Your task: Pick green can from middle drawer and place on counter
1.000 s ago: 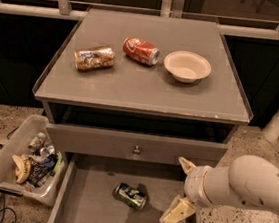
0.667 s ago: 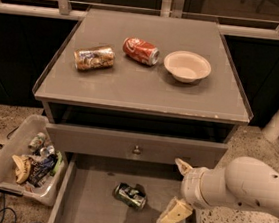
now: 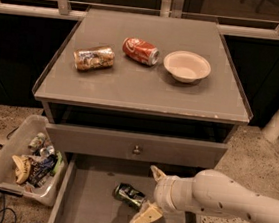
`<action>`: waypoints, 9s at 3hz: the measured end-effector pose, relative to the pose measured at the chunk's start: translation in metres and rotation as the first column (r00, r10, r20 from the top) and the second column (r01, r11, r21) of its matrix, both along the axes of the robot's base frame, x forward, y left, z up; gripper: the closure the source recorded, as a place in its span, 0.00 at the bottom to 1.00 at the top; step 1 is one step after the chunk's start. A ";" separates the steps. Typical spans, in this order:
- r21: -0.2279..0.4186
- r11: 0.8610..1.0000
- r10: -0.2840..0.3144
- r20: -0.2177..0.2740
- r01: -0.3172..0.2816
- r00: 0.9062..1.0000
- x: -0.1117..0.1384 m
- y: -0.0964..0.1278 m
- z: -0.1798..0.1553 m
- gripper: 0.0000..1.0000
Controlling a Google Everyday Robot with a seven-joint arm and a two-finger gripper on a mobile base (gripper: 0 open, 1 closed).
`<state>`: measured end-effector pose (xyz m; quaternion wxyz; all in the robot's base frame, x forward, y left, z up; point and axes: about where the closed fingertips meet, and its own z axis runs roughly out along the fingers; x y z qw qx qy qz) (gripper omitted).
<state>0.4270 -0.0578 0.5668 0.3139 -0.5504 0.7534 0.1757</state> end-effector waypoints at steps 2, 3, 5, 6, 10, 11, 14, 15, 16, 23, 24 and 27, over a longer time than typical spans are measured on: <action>0.170 0.980 -0.094 -0.056 0.102 0.994 0.009 0.027 -0.077 0.00; 0.182 0.974 -0.120 -0.091 0.135 0.989 0.012 0.035 -0.119 0.00; 0.129 0.975 -0.173 -0.049 0.178 0.984 0.051 0.038 -0.159 0.00; 0.107 0.978 -0.178 -0.007 0.178 0.984 0.069 0.043 -0.164 0.00; 0.063 0.977 -0.201 -0.018 0.202 0.979 0.063 0.030 -0.194 0.45; 0.063 0.977 -0.201 -0.018 0.202 0.979 0.063 0.030 -0.194 0.68; 0.136 0.987 -0.097 0.051 0.090 0.994 0.044 0.005 -0.115 1.00; 0.179 0.983 -0.054 0.104 0.035 0.993 0.026 -0.018 -0.059 1.00; 0.162 0.987 -0.036 0.123 0.016 0.992 0.014 -0.033 -0.010 1.00; -0.160 0.987 0.048 0.324 0.004 0.945 0.028 -0.063 0.265 1.00; -0.157 0.987 0.035 0.408 0.032 0.912 0.025 -0.078 0.316 1.00; -0.036 0.997 -0.048 0.485 0.075 0.873 0.053 -0.096 0.362 1.00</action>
Offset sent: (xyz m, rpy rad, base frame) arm 0.0086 0.0393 -0.1302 0.2815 0.1117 -0.1514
